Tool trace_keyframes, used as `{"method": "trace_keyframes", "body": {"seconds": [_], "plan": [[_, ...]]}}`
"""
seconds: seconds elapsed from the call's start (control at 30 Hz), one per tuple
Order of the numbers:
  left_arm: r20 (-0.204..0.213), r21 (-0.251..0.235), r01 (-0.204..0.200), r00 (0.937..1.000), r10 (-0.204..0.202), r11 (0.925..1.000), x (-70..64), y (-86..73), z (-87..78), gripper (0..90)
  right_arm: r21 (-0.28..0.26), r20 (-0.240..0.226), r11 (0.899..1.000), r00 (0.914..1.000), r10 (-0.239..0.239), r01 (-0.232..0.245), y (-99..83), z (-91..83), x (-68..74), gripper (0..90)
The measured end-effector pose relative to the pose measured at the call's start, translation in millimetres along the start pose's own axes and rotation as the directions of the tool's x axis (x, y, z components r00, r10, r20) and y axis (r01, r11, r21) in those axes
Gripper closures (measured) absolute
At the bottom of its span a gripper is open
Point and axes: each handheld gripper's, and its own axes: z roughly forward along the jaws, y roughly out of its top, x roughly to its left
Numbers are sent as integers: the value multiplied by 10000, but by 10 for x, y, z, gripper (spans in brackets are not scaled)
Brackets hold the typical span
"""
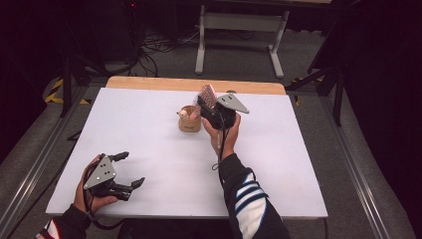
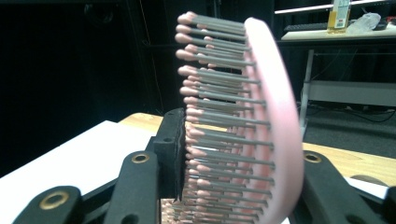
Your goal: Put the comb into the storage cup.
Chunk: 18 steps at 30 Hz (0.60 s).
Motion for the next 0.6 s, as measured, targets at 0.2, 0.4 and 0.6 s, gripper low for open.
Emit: {"method": "trace_keyframes", "body": {"seconds": [0.2,0.4,0.6], "plan": [[2,47,-16,10000,16,10000,0,-2,5,55,142,172,9998,9998,118,-120,-5,-16,-75,561],[28,109,-51,10000,51,9999,0,-2,11,56,465,311,9987,9993,202,-216,-16,-24,-120,506],[104,214,-131,9999,129,9997,-9,-1,20,56,469,420,9985,9988,268,-287,-22,-60,-176,469]]}}
